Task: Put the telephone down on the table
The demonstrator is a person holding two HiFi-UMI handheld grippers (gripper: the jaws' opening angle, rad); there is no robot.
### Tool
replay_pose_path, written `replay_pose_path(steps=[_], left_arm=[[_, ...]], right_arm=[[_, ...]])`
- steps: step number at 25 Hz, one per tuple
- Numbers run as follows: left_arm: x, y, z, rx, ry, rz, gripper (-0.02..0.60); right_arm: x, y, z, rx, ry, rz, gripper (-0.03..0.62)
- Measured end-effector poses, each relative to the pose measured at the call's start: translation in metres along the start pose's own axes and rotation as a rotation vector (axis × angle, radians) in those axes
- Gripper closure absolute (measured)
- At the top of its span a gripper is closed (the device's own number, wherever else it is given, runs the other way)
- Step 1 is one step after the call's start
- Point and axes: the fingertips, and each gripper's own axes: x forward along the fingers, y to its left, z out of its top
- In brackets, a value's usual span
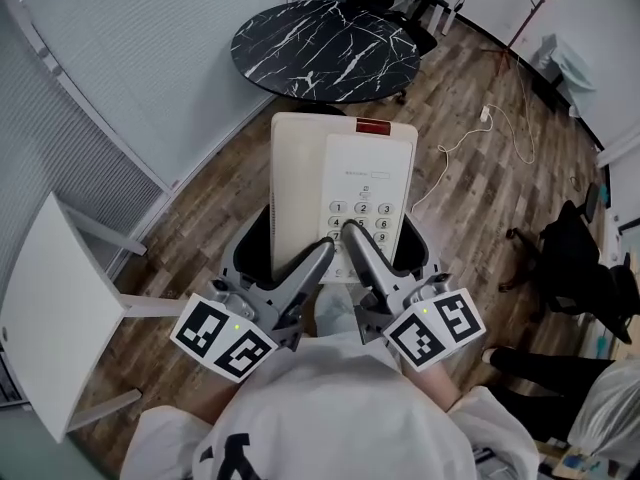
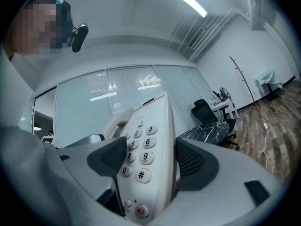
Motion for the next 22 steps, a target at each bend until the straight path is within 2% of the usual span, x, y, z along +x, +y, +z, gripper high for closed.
replay_pose_path(steps=[5,16,22], left_arm=[[0.054,0.033,0.009,0.013,-0.013,0.01,0.187],[0.211,0.094,0.03,0.035,-0.053,0.017,0.187],[0.254,0.113,0.039,0.041,-0.069,0.05,0.187]], right_arm=[[0.052,-0.037,0.015,-0.008,-0.003,0.018,0.258],[0.169,-0.147,0.076,-0.036,-0.009,0.05,0.258],[0.208,-0.177,0.093,-0.031,0.003,0.085,0.258]])
